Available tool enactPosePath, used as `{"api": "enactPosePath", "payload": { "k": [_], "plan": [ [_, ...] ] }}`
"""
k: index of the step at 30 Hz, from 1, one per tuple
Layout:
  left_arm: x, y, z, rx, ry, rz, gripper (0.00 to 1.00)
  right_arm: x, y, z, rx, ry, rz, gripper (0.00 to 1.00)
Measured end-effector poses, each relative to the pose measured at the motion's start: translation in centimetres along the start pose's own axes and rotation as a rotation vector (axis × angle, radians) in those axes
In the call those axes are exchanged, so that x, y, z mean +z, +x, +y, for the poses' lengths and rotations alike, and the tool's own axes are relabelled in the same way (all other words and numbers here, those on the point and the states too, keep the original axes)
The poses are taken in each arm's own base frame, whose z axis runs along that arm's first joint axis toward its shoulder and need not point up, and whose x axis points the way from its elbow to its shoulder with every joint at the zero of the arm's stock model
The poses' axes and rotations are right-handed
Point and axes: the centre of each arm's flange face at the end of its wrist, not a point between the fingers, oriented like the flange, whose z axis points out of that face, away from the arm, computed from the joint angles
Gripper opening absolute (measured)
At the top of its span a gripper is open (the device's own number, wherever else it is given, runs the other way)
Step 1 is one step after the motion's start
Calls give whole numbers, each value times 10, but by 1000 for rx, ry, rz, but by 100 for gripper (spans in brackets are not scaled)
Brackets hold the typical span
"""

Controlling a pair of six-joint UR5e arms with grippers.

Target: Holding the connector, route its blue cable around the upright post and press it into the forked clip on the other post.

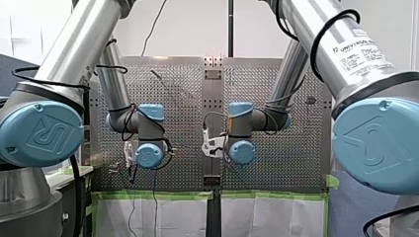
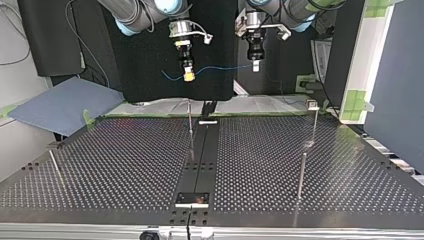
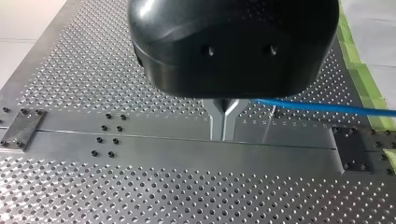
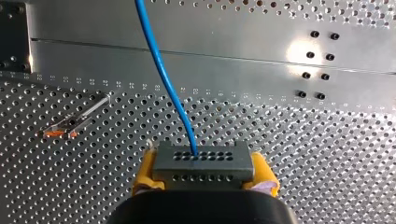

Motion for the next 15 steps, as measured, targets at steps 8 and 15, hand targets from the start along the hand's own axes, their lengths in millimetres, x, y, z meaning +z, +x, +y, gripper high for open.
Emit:
{"api": "enactPosePath", "payload": {
  "k": [8, 15],
  "plan": [
    [0, 0, 0, 0, 1, 0, 0, 0, 0, 0, 0, 0, 0, 0],
    [-2, 0, -2, 0, 6, 0, 0, -1, 0, 0, -2, 1, -6, 0]
  ]
}}
